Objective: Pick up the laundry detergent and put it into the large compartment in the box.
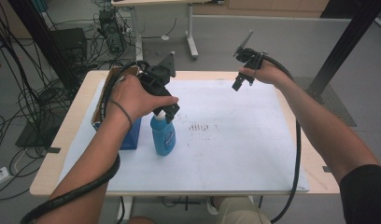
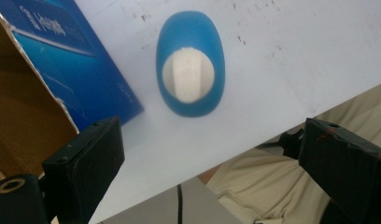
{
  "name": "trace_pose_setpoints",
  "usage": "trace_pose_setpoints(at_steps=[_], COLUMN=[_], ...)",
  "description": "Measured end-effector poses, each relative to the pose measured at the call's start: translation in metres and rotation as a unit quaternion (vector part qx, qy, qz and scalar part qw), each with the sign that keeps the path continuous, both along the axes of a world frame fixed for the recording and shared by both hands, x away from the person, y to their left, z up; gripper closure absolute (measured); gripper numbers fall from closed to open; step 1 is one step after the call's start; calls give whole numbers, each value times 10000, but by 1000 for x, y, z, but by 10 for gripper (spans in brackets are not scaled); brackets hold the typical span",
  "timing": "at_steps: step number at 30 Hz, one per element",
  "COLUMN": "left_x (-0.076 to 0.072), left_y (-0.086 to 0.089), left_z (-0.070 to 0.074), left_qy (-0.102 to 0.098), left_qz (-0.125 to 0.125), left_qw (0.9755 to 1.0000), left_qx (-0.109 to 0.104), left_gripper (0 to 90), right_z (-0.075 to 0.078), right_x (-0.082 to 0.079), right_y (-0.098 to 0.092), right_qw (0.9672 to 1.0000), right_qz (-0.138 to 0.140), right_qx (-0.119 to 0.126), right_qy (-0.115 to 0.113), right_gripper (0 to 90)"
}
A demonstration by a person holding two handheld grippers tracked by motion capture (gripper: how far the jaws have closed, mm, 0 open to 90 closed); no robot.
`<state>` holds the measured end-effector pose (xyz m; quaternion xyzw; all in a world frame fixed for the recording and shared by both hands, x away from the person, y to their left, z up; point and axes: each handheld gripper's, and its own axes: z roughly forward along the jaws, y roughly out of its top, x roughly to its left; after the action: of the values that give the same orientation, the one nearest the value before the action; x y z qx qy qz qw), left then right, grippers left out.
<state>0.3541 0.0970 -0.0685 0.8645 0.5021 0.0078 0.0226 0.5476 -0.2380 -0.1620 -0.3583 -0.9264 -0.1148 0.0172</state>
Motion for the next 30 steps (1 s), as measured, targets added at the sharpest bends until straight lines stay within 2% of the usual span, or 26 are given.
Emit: trace_pose_setpoints(at_steps=[11,18,30], left_x=[23,30,39], left_y=[-4,-7,-12], left_z=[-2,-8,-34], left_qy=[21,41,138], left_qz=[-15,-20,-84], left_qw=[10000,10000,9998], left_qx=[-21,9,84], left_gripper=[69,68,66], right_z=[2,4,5], right_x=[-3,-5,-6], right_y=[-3,-3,-4], right_qw=[10000,10000,10000], right_qz=[-7,0,25], right_qx=[-9,7,43], right_qy=[-17,-31,-36], right_gripper=[75,75,75])
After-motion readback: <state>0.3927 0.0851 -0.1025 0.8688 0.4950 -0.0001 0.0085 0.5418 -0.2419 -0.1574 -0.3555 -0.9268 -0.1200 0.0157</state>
